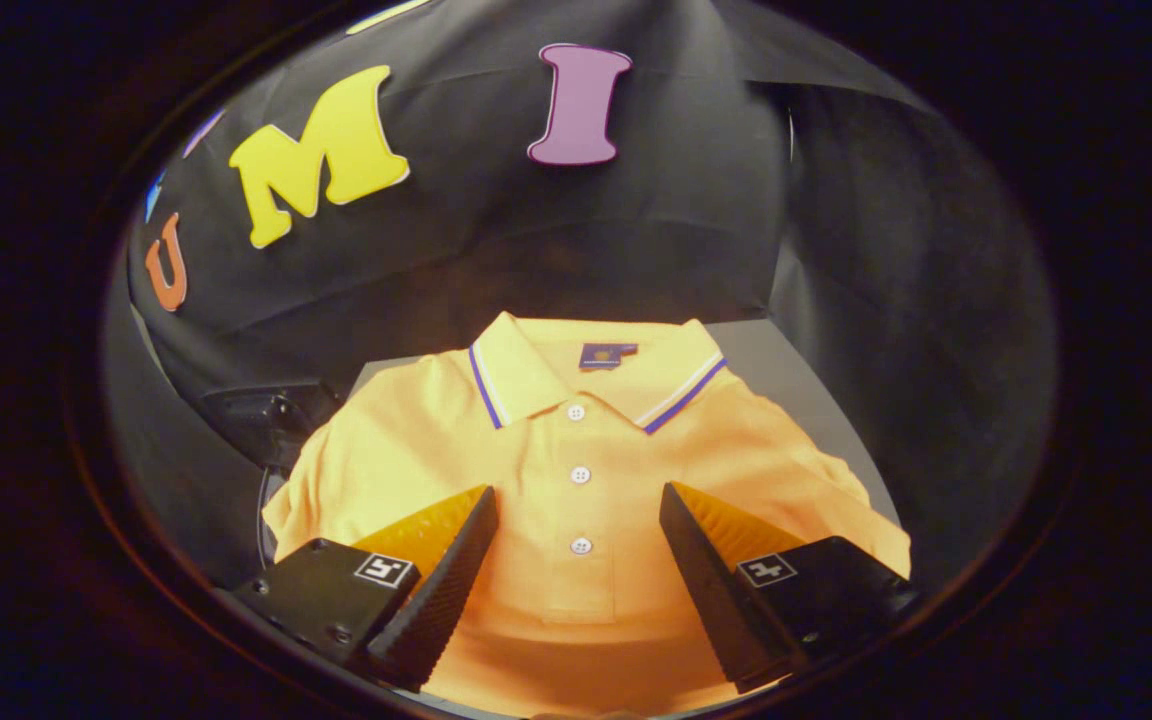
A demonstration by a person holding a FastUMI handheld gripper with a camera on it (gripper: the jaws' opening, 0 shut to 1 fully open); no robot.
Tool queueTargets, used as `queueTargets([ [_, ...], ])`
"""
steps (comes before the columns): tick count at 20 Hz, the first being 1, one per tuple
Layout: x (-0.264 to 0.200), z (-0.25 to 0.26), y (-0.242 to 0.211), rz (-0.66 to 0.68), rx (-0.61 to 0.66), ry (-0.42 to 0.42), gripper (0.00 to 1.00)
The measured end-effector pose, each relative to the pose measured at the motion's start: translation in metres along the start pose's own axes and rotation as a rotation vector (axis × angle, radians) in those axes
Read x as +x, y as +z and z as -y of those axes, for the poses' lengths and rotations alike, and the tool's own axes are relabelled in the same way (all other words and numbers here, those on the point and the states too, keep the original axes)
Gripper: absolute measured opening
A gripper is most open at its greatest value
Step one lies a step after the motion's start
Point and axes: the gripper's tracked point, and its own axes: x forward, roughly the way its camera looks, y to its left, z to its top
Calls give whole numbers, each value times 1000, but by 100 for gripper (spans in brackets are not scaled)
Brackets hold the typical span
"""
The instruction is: Put the clothes into the washing machine and then close the washing machine lid.
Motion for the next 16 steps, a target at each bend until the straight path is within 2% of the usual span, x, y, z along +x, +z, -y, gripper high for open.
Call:
queueTargets([
  [7,4,0,-4,-7,-50,-41,100],
  [12,4,-3,-5,-74,-91,-26,100],
  [13,4,-6,-4,-81,-111,-9,98],
  [15,4,-6,-3,-88,-134,0,85],
  [16,4,-4,-1,-81,-128,-7,82],
])
